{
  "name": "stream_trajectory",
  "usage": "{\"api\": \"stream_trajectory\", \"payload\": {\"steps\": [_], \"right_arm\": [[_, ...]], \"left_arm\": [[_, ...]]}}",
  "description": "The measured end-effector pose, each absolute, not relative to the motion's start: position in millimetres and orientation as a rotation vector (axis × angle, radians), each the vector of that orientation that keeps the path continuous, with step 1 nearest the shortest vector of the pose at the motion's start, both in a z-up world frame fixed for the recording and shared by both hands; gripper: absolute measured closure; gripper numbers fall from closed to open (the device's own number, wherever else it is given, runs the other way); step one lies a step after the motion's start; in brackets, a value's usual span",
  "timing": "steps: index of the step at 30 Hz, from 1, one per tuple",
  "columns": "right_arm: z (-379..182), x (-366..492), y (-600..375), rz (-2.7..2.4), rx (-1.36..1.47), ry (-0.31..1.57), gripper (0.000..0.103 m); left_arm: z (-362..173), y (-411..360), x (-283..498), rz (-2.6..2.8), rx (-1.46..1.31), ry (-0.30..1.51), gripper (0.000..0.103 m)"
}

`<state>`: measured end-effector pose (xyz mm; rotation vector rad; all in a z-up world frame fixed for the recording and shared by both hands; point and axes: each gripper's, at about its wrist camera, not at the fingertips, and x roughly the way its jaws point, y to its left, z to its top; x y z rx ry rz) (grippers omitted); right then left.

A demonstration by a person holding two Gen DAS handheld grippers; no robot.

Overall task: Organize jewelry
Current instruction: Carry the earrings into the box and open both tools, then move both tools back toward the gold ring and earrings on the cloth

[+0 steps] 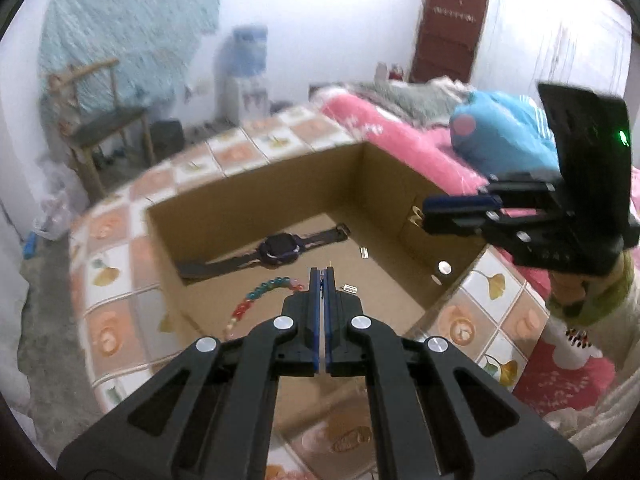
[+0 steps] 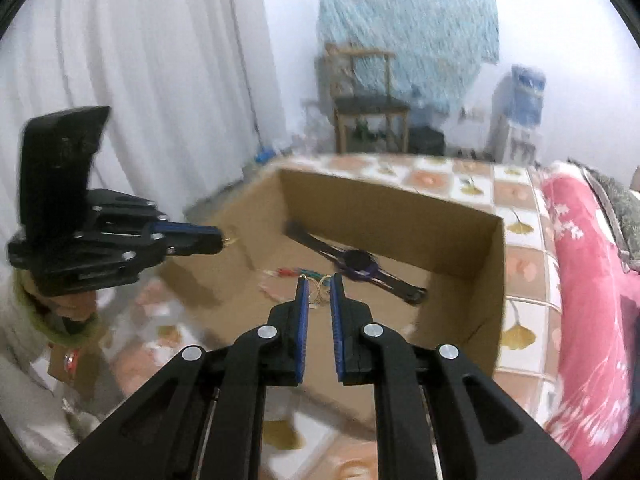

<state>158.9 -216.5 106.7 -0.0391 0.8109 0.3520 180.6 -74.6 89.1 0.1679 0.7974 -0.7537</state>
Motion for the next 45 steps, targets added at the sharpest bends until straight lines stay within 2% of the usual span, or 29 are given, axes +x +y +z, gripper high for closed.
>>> {"api": "stream_trajectory", "payload": {"steps": [7, 15, 17, 19, 23, 27, 36, 41, 45], "right_arm": [[74, 228, -231, 0.395, 0.033, 1.035, 0.092], [51, 257, -238, 0.378, 0.102, 1.118, 0.091], [53, 256, -242, 0.382, 0.122, 1.103, 0.079], [55, 256, -246, 0.378, 0.133, 1.09, 0.075], [58, 255, -252, 0.367, 0.144, 1.07, 0.075], [68, 249, -257, 0.361, 0.152, 1.018, 0.075], [114, 158, -261, 0.448, 0.189, 0.765, 0.075], [99, 92, -243, 0.525, 0.157, 0.754, 0.075], [58, 75, -221, 0.564, 0.242, 0.883, 0.075]], "left_arm": [[51, -122, 225, -0.845, 0.149, 1.065, 0.102], [33, -139, 243, -0.824, 0.146, 1.179, 0.099], [33, -139, 245, -0.822, 0.134, 1.185, 0.092], [33, -136, 246, -0.818, 0.12, 1.191, 0.088], [35, -132, 248, -0.806, 0.111, 1.181, 0.086], [46, -124, 245, -0.781, 0.112, 1.127, 0.077], [95, -60, 192, -0.649, 0.091, 0.842, 0.05], [93, -11, 145, -0.562, 0.12, 0.793, 0.048], [78, 7, 115, -0.597, 0.064, 0.84, 0.048]]}}
